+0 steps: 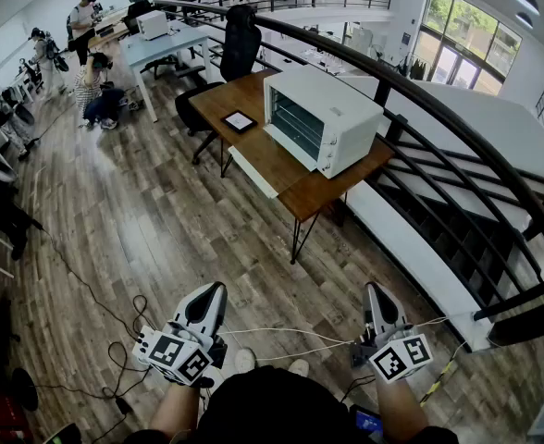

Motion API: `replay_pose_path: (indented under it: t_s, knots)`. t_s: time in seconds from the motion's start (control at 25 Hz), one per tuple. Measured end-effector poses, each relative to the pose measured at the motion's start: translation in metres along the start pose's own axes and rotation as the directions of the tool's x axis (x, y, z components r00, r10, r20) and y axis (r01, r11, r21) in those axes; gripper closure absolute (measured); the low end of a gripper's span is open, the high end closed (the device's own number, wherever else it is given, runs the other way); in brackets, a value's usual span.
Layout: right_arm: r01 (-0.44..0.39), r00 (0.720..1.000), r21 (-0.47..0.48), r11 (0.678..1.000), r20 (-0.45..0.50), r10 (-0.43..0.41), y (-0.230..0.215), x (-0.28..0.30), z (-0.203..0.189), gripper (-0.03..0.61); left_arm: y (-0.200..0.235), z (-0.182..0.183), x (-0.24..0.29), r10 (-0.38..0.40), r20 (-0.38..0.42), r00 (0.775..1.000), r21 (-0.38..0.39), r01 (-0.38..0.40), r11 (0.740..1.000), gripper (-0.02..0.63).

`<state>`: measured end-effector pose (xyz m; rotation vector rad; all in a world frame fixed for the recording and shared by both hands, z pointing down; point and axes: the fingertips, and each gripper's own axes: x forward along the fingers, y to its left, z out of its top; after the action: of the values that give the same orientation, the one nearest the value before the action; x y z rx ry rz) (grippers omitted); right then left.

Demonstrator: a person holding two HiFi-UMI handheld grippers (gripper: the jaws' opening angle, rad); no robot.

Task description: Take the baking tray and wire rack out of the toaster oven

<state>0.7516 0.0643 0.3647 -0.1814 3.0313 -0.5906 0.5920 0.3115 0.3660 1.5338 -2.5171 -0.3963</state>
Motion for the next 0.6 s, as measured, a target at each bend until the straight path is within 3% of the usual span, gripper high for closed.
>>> replay_pose_path:
  t_s: [0.24, 0.6]
  knots:
    - [-0.008, 1.000, 0.017, 1.000, -0.004, 0.008, -0.005, 0.003, 0.001, 0.584, -0.004, -0.001, 0.005, 0.005, 0.007, 1.000, -0.007, -0.005, 1.000, 0.600]
    - [-0.102, 0.994, 0.061, 0.993, -0.042, 0.105, 0.002, 0.012, -0.004, 0.581, -0.016, -0.004, 0.016, -0.009, 0.000, 1.000, -0.004, 0.009, 1.000, 0.600]
